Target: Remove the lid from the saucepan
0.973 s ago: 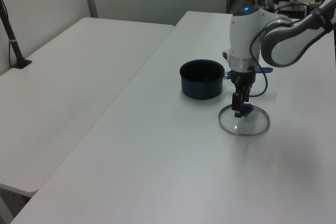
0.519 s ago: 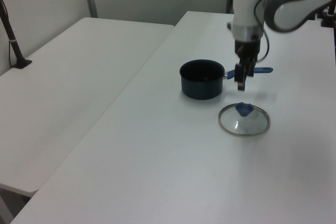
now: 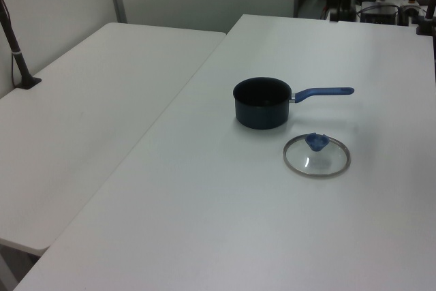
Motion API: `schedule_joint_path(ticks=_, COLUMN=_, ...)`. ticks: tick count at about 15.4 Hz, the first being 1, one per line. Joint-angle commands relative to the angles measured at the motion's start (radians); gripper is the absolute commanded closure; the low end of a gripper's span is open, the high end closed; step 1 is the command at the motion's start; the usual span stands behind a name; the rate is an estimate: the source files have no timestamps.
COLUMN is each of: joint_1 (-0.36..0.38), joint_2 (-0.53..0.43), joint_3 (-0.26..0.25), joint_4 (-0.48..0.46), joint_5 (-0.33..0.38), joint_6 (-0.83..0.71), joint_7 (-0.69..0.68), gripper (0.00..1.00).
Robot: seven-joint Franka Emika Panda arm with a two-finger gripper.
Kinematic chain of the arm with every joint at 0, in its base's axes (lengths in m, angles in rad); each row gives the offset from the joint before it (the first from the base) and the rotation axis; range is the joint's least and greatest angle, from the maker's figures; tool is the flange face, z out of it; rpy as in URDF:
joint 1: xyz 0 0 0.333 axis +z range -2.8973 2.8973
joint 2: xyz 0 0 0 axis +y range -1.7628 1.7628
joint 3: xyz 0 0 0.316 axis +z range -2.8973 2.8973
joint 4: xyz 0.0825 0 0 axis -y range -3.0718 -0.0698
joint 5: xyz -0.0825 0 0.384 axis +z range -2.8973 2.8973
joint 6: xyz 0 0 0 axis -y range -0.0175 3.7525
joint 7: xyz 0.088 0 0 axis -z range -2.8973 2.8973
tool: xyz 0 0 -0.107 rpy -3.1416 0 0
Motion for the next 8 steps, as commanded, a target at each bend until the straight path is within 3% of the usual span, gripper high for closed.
schedule_joint_path(ticks=1, joint_1=-0.032, joint_2=0.003, joint_3=0.01, joint_4=0.041, joint_5=-0.002, joint_6=-0.059, joint_7=-0.099, gripper=0.0)
schedule_joint_path(ticks=3, joint_1=-0.066, joint_2=0.004, joint_3=0.01, joint_4=0.042, joint_5=0.009, joint_6=-0.048, joint_7=-0.105, gripper=0.0)
schedule_joint_path(ticks=8, joint_1=-0.07, joint_2=0.012, joint_3=0.01, joint_4=0.046, joint_5=0.016, joint_6=-0.051, joint_7=-0.097, gripper=0.0)
